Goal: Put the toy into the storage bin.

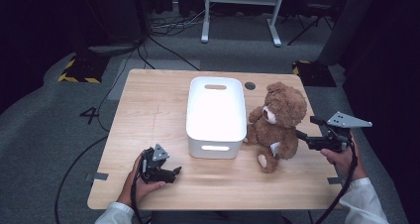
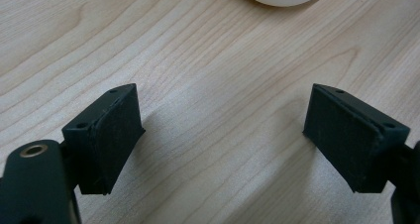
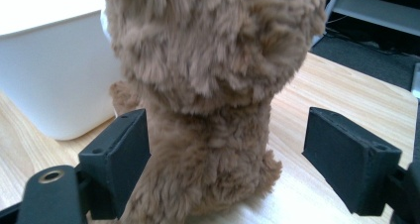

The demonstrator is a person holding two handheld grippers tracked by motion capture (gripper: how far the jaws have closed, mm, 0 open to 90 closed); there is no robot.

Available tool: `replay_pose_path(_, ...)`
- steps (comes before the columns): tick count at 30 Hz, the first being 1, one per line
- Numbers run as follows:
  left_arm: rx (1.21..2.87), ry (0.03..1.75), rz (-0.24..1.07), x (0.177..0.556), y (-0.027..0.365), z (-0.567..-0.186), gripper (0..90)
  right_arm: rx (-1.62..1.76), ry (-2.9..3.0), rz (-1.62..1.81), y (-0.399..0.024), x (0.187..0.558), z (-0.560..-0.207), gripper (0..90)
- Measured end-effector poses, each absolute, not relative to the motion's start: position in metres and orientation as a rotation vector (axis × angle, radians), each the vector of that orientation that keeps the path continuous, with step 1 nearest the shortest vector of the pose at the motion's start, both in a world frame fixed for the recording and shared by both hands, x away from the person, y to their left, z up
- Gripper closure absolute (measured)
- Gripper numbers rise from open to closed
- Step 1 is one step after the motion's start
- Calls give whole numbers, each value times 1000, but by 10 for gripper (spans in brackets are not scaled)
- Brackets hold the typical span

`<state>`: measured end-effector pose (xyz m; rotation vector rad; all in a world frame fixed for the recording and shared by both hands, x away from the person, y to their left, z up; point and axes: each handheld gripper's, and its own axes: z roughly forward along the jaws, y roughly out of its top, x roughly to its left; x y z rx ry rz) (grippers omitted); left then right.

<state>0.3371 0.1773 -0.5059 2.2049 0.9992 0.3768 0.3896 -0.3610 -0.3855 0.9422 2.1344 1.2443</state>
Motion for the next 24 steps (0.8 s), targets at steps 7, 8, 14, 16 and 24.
replay_pose_path(7,2204,999,377,337,177,-506,149,934,2143,1235,-354,398,-382,166)
replay_pose_path(8,2202,999,379,337,177,-506,149,936,2143,1235,-353,399,-382,164)
replay_pose_path(14,2204,1000,376,337,177,-506,150,917,2168,1255,-344,407,-383,159)
replay_pose_path(16,2202,998,378,337,177,-506,149,909,2174,1253,-339,410,-383,158)
replay_pose_path(24,2201,999,380,337,177,-506,150,905,2181,1222,-323,420,-385,152)
